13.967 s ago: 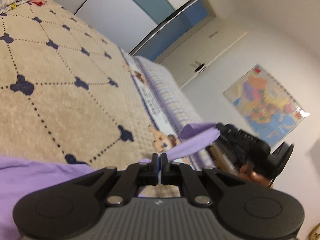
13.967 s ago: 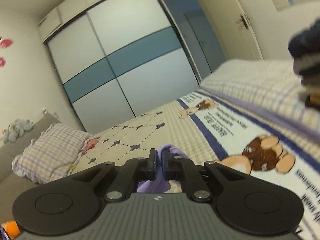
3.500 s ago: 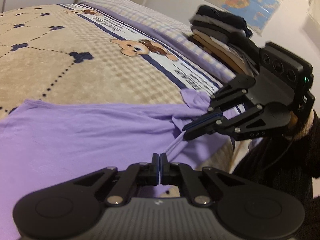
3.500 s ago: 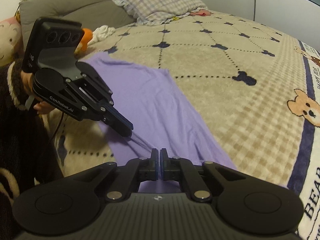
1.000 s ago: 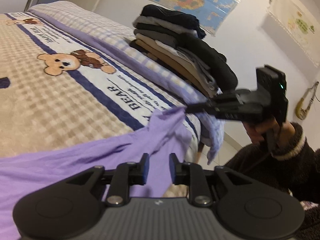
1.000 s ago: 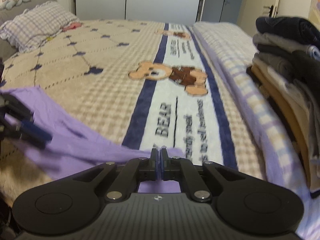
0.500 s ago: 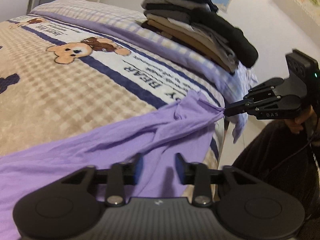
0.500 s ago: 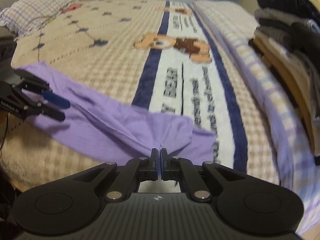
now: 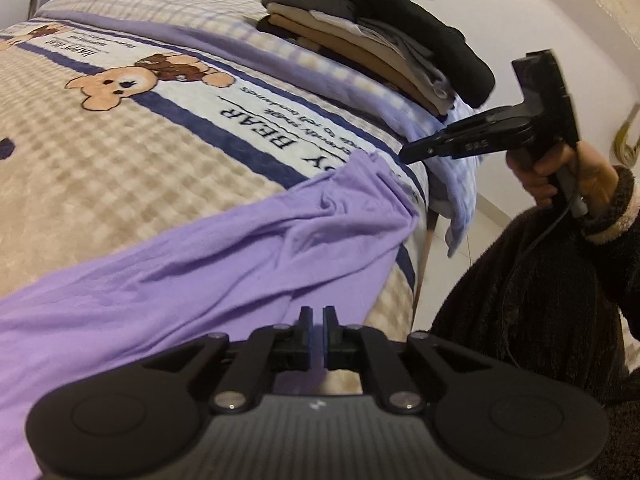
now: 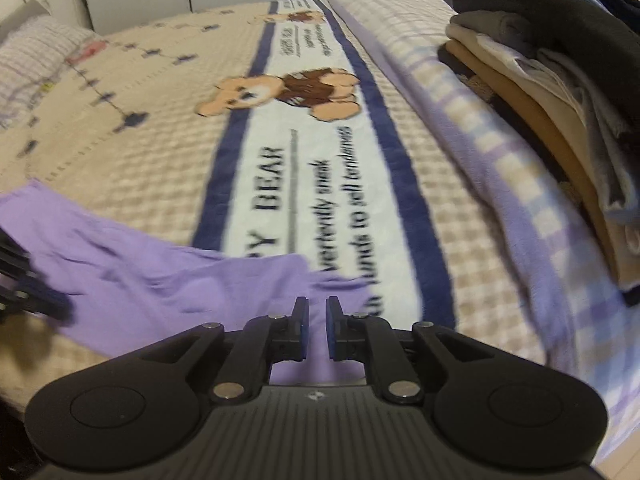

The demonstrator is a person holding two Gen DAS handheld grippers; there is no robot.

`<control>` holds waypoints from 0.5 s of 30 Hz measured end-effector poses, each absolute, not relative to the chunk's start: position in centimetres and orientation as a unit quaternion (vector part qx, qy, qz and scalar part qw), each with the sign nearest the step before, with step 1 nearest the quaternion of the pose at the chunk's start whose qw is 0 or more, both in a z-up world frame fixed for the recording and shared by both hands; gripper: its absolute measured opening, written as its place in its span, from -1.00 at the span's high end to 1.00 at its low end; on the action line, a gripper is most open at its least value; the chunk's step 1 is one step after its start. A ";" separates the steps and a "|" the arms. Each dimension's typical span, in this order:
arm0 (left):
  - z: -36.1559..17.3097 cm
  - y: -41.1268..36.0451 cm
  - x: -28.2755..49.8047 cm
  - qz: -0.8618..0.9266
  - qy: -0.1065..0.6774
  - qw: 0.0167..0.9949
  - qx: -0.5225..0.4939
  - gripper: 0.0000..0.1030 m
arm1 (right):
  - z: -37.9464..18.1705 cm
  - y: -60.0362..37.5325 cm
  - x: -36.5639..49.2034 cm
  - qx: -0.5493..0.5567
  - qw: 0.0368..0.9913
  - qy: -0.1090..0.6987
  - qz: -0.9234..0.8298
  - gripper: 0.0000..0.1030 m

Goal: Fold clothes
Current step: 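Lift and fold the shirt sleeve with the right gripper while the left gripper holds the edge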

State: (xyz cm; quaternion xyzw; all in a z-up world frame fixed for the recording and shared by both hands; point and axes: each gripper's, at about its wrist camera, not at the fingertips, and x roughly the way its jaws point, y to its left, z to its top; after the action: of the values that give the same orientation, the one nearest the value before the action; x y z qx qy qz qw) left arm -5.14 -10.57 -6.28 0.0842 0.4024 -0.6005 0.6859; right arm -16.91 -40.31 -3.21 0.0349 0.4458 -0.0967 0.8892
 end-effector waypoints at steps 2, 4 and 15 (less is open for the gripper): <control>-6.3 -10.6 -4.9 -0.597 0.405 0.688 0.082 0.91 | -3.8 -40.7 -16.1 0.020 0.888 0.451 -0.089 0.78; -6.4 -10.6 -4.8 -0.595 0.407 0.688 0.080 0.90 | -4.3 -40.9 -15.4 0.006 0.885 0.459 -0.079 0.65; -7.1 -11.0 -3.8 -0.593 0.421 0.684 0.069 0.85 | -5.7 -41.5 -13.0 -0.073 0.879 0.471 -0.001 0.47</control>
State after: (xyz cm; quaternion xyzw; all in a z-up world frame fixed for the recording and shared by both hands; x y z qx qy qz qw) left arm -3.80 -10.99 -7.07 0.0688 0.4205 -0.5925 0.6836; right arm -12.99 -41.50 -5.69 -0.0731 0.4710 -0.0014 0.8791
